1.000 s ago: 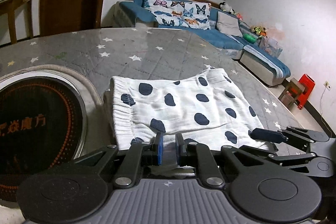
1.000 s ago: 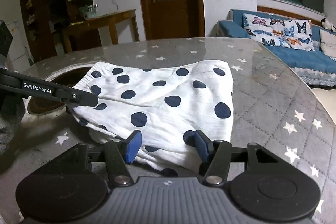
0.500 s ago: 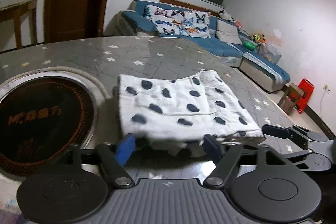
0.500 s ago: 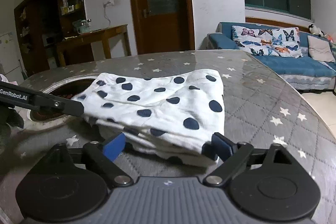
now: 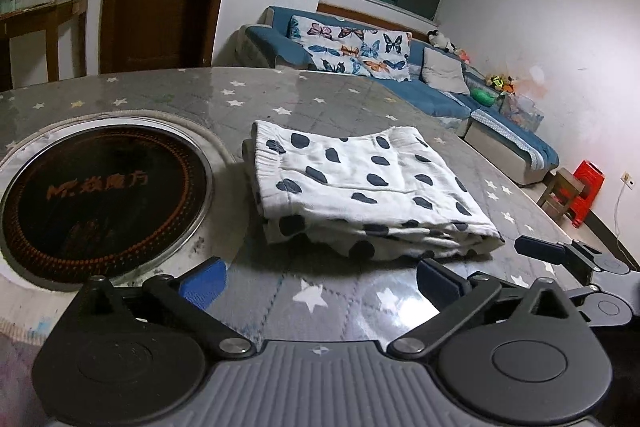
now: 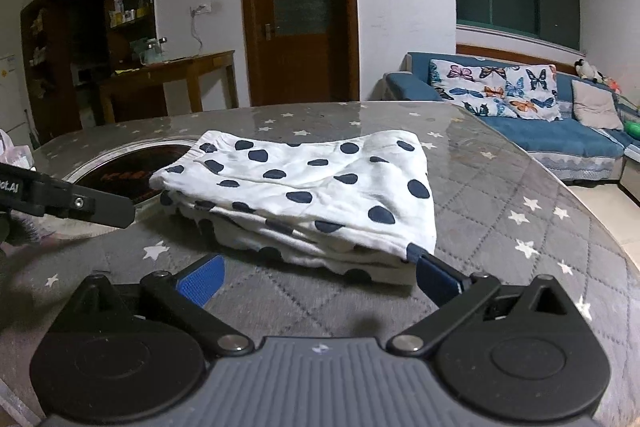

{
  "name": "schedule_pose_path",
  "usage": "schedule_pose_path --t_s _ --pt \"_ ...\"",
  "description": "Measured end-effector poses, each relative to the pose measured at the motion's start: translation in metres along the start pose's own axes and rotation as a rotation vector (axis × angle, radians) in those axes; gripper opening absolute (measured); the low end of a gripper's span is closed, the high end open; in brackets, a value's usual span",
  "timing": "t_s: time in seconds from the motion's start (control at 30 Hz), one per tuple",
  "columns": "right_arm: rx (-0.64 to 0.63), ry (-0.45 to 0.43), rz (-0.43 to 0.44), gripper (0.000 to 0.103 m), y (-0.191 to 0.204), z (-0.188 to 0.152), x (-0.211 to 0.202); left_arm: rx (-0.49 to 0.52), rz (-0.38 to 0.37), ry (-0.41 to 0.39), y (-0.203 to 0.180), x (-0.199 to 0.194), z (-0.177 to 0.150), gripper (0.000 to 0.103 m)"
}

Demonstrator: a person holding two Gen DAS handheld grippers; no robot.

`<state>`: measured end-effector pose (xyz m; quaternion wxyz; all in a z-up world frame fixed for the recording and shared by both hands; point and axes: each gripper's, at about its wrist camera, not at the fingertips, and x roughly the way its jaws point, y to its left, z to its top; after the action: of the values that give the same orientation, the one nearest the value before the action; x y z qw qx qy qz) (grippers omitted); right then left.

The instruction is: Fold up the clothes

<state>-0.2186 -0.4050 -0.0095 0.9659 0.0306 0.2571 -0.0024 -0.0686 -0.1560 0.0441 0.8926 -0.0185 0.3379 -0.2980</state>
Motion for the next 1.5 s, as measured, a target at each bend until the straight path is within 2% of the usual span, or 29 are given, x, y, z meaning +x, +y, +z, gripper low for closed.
schedule_pose_path --t_s 0.33,0.5,0.77,1.1,1.5 --pt "0.053 -0.012 0.006 0.103 0.01 -0.007 -0.011 -0.021 0.01 0.024 -0.001 -0.012 -0.016 0.103" --pt "0.063 -0.005 -0.021 0.103 0.013 -0.011 -0.014 -0.013 0.03 0.044 -0.002 -0.015 -0.022 0.103" --pt "0.131 0.003 -0.035 0.103 0.016 -0.014 -0.017 -0.01 0.042 0.032 -0.003 -0.024 -0.033 0.103" --pt "0.089 0.007 -0.086 0.103 0.025 -0.014 -0.021 -0.002 0.048 0.034 -0.007 -0.028 -0.042 0.103" --pt "0.086 0.001 -0.09 0.103 0.025 -0.016 -0.028 0.027 0.036 0.026 -0.02 -0.034 -0.046 0.103"
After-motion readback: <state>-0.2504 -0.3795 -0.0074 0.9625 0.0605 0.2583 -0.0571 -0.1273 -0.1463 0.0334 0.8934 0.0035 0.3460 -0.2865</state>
